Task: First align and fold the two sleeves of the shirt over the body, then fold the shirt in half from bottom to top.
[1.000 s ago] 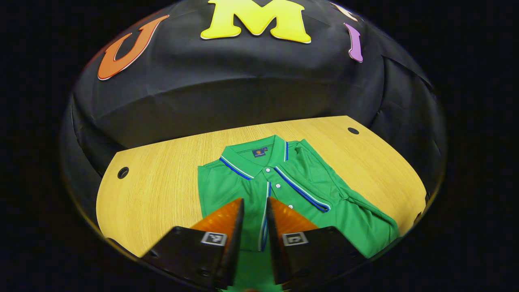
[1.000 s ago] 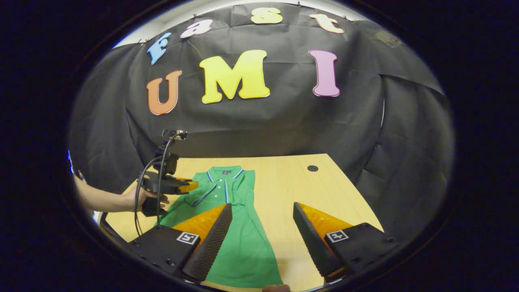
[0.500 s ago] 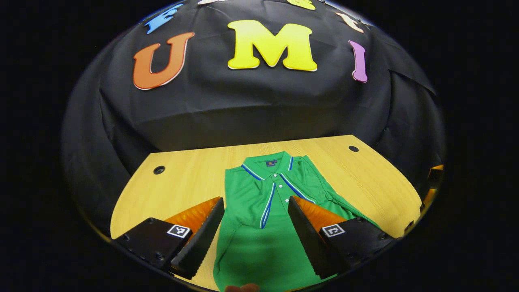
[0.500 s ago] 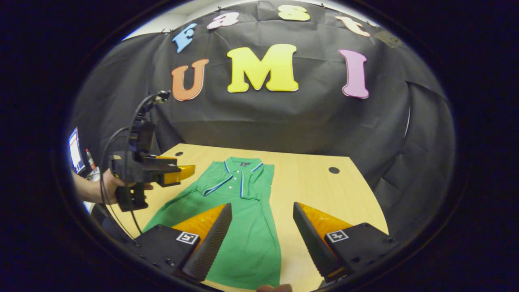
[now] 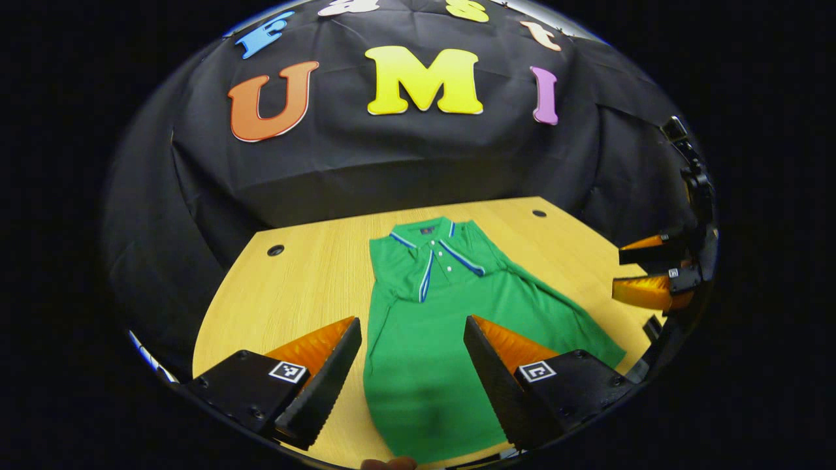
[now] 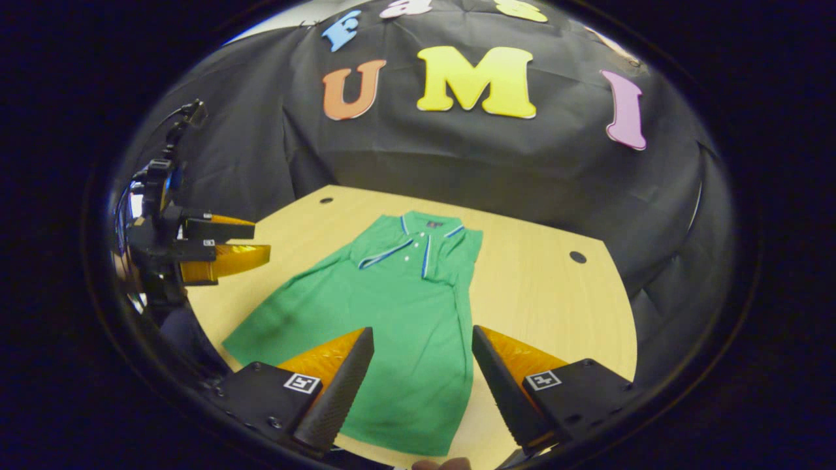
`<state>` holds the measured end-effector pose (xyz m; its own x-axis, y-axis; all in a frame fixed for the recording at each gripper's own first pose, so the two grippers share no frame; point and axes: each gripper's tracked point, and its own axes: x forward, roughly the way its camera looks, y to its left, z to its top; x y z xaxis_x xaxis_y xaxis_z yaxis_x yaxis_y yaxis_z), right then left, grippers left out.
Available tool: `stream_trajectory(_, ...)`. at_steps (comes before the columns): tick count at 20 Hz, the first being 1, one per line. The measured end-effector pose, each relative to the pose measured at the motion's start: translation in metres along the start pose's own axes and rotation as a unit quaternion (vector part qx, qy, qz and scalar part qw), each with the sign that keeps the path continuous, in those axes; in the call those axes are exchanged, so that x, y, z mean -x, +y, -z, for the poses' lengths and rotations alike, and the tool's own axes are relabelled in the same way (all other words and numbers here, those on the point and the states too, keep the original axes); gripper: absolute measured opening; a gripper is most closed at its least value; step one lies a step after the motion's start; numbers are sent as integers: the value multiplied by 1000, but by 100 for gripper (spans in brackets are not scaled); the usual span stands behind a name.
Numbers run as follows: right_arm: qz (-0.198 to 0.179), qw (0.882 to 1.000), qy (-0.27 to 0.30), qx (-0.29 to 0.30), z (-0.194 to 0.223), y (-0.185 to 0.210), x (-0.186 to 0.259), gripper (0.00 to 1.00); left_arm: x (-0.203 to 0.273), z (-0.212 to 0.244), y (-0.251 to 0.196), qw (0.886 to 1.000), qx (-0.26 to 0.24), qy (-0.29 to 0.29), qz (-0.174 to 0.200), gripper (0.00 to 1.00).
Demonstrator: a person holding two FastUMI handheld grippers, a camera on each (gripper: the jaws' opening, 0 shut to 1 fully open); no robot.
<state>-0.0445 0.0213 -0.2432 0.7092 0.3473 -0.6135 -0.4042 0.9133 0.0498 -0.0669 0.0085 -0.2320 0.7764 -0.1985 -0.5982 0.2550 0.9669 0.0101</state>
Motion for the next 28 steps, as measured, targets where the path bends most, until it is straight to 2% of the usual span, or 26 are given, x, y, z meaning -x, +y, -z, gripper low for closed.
stream_trajectory(4, -3, 998, 62, 5, 62, 4, 12, 100, 38, 73, -8, 997, -18, 62, 39, 100)
stream_trajectory(5, -2, 997, 73, 0, 75, 3, 16, 93, 46, 91, -9, 996, -16, 81, 43, 100)
stream_trajectory(7, 1, 996, 92, -7, 95, 2, 20, 93, 58, 121, -10, 992, -8, 116, 47, 100)
stream_trajectory(8, 4, 995, 103, -9, 106, 1, 23, 97, 58, 130, -10, 990, -3, 130, 47, 100)
stream_trajectory(12, 0, 988, 156, -10, 150, 4, 31, 97, 51, 159, -24, 984, 25, 171, 45, 100)
stream_trajectory(13, -1, 986, 166, -7, 158, 6, 32, 93, 43, 163, -23, 983, 24, 177, 39, 100)
stream_trajectory(15, 2, 984, 179, 0, 169, 4, 31, 93, 36, 162, -21, 982, 18, 187, 36, 100)
stream_trajectory(16, 3, 983, 183, 1, 173, 3, 28, 97, 35, 161, -21, 981, 16, 189, 34, 100)
stream_trajectory(20, 9, 980, 199, -4, 189, -4, 22, 97, 36, 157, -29, 979, 21, 200, 31, 100)
stream_trajectory(21, 13, 979, 205, 0, 194, -7, 21, 93, 33, 160, -30, 979, 22, 202, 29, 100)
stream_trajectory(22, 9, 978, 209, -1, 195, -8, 23, 97, 29, 161, -31, 978, 25, 204, 28, 100)
stream_trajectory(28, -8, 979, 204, 5, 191, -6, 16, 97, 22, 164, -32, 979, 34, 202, 20, 100)
